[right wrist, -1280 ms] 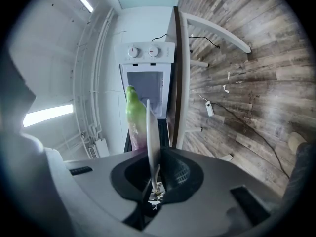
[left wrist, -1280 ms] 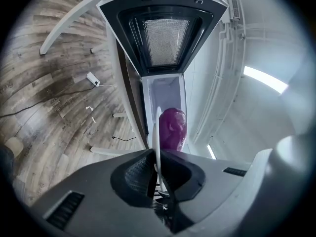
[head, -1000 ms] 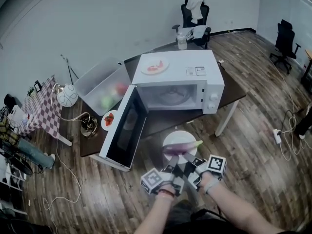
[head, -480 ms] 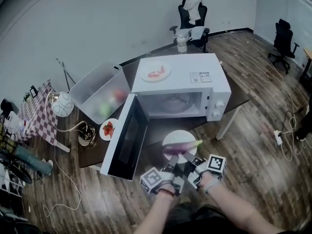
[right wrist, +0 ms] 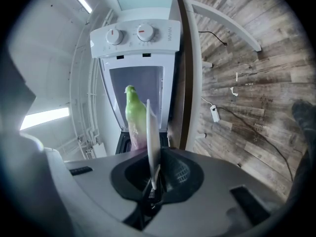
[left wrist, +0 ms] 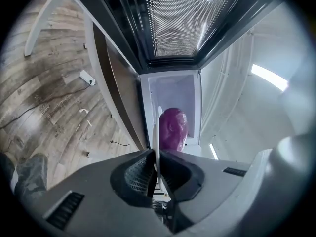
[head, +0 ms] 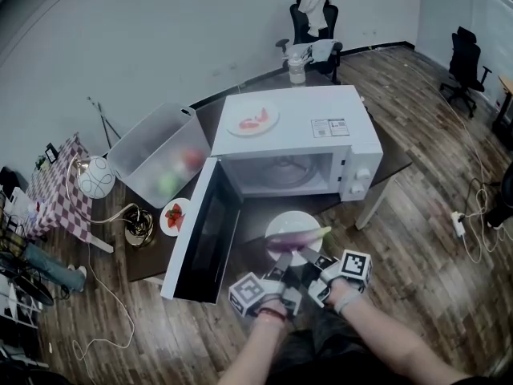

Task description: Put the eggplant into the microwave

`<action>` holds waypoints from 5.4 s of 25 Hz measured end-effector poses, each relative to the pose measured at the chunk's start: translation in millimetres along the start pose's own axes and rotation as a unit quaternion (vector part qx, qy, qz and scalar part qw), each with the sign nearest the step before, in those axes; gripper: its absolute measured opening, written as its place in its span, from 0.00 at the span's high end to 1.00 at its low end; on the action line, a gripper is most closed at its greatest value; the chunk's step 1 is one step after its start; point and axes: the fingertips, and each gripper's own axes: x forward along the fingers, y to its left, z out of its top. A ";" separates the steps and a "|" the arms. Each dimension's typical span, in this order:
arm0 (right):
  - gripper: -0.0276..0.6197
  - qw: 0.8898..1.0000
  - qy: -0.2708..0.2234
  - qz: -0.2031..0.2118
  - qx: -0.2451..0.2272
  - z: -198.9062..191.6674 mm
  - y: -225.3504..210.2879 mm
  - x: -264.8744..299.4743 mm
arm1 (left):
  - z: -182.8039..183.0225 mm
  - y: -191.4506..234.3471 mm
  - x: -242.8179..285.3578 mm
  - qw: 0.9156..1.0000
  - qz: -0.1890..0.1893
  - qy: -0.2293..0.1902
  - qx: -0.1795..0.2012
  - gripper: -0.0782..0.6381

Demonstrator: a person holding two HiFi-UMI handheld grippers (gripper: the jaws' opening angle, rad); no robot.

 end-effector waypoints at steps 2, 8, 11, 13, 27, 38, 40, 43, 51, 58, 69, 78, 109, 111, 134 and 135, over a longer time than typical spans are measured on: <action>0.92 1.000 0.001 -0.001 0.000 4.3 -1.0 4.0 | 2.8 1.6 4.5 1.000 0.004 -0.001 -0.002 0.85; 0.92 1.000 0.003 0.000 0.001 19.2 -0.8 16.1 | 12.5 1.1 21.4 1.000 -0.001 -0.004 -0.003 0.85; 0.92 1.000 0.005 0.003 -0.003 27.9 -0.3 22.7 | 17.3 0.9 31.1 1.000 -0.006 -0.009 -0.006 0.86; 0.92 1.000 0.007 0.003 -0.009 32.9 -0.9 25.9 | 19.6 2.8 36.2 1.000 -0.004 -0.011 -0.010 0.86; 0.92 1.000 0.014 0.006 -0.013 57.2 3.0 56.1 | 44.1 2.3 65.3 1.000 -0.010 -0.020 -0.018 0.85; 0.92 1.000 0.018 -0.004 -0.008 69.9 0.1 73.6 | 58.4 4.4 80.5 0.999 -0.008 -0.022 -0.029 0.85; 0.92 1.000 0.018 -0.004 -0.008 73.0 -1.0 75.6 | 59.4 4.4 84.0 0.999 -0.009 -0.023 -0.031 0.85; 0.92 1.000 0.019 -0.004 -0.009 75.6 -0.6 78.8 | 61.5 5.0 87.0 0.999 -0.009 -0.023 -0.033 0.85; 0.92 1.000 0.025 -0.007 -0.003 77.4 0.0 86.8 | 67.3 5.6 88.9 1.000 -0.009 -0.022 -0.016 0.84; 0.92 1.000 0.014 -0.006 0.002 85.1 1.5 90.9 | 68.9 4.3 87.0 1.000 -0.007 0.000 0.029 0.72; 0.92 1.000 0.007 -0.014 -0.001 93.9 3.9 98.3 | 52.6 0.3 84.1 0.999 -0.020 0.032 0.036 0.79; 0.92 1.000 0.009 -0.015 -0.005 98.9 4.7 103.3 | 50.1 -10.1 92.5 0.999 -0.041 0.031 0.009 0.86; 0.75 0.966 0.124 -0.050 -0.222 86.3 17.1 95.8 | 71.4 -8.9 102.6 0.998 -0.042 -0.013 -0.032 0.88; 0.75 0.961 0.134 -0.055 -0.234 82.8 15.5 94.1 | 73.0 -8.3 103.4 0.999 -0.041 -0.014 -0.030 0.88; 0.95 0.931 0.143 -0.079 -0.327 80.2 23.2 104.3 | 76.5 -7.6 116.7 0.990 -0.004 0.057 0.128 0.82; 0.95 0.933 0.139 -0.079 -0.324 81.6 23.7 104.8 | 76.7 -7.5 116.9 0.989 -0.002 0.061 0.137 0.82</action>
